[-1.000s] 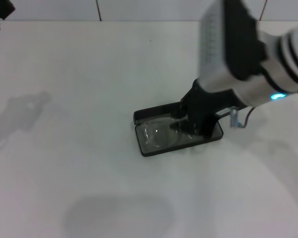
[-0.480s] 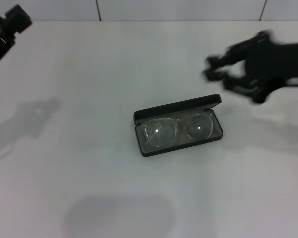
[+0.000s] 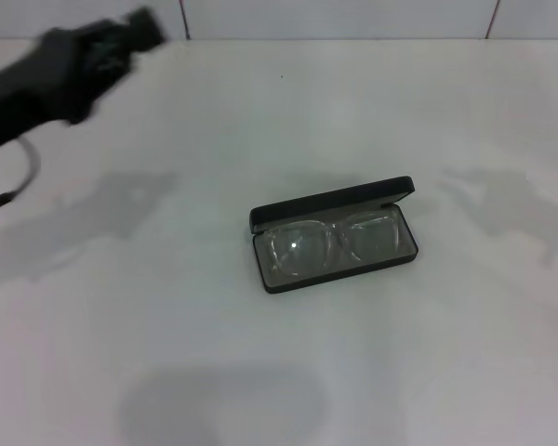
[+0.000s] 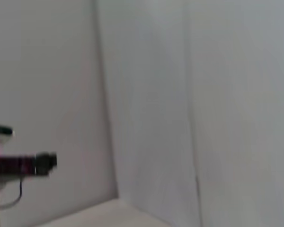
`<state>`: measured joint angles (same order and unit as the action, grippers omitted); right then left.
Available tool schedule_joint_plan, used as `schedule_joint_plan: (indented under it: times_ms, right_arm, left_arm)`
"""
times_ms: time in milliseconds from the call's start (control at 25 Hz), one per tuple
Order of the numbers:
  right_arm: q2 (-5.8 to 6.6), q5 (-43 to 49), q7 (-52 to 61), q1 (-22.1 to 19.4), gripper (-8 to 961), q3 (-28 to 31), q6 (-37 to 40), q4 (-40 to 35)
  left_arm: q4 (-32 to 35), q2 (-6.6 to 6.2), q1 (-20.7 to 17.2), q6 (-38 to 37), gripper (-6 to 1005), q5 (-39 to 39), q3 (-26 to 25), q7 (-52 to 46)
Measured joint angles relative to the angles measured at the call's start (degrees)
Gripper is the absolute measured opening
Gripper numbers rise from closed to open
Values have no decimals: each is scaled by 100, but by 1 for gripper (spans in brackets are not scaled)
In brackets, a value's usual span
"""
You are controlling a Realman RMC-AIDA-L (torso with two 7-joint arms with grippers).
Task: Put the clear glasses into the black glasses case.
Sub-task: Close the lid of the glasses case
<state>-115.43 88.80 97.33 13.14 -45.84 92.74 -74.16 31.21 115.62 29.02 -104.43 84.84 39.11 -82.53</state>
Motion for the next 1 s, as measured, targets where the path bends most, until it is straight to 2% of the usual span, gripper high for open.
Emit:
schedule_joint_plan:
  times_ms: [160,280,360,520,720,840,1000]
  right_arm:
    - [6,-30,-206,44,191,621,406,745]
    - [5,-50,-361,47,191,742,555,1058]
    - [5,-116,-547,46,191,760,624,1225]
    - [60,-540,-831,46,191,899,1048,1631]
    - [95,-649,-913,120,191,1380,1367,2009]
    - [93,-656,-1012,139,191,1610,1396,2203]
    - [65,-963,-1232,135,191,2390,1419,2573]
  left_arm:
    - [-32,138,567,743,125,837,8,-489]
    - [-37,299,838,1214,136,1234,19,-507]
    - [-88,380,931,1539,207,1313,68,-474]
    - [-476,383,1154,2053,350,1349,309,-429]
    - [-689,403,1242,2497,264,1341,764,-376]
    - [-1031,411,1316,2756,264,1324,881,-259]
    - [-1213,425,1343,2805,264,1325,889,-157]
